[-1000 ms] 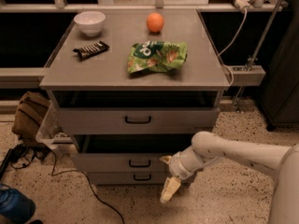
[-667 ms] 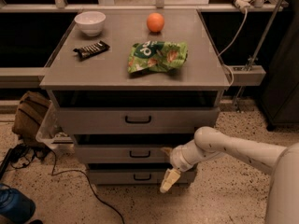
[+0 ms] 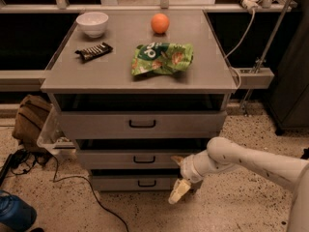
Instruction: Close middle drawer
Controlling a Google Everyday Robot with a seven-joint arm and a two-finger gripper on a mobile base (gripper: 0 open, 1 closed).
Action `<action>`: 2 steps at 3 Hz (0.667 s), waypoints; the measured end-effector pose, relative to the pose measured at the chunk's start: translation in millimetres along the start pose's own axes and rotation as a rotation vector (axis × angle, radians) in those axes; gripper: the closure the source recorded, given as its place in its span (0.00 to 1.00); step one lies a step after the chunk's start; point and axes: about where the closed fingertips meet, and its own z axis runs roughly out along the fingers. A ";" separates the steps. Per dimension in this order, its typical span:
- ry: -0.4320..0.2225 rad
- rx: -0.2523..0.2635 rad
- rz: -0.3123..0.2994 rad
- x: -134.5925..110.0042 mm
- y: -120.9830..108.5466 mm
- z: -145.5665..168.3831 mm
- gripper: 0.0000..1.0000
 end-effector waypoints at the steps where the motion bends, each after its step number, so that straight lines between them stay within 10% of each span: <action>1: -0.012 0.095 0.077 12.4 17.7 -32.3 0.00; 2: 0.037 0.258 0.192 42.1 55.7 -103.9 0.00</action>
Offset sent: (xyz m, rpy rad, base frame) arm -0.1197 -0.1813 0.1104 -0.1602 -0.1118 -0.5381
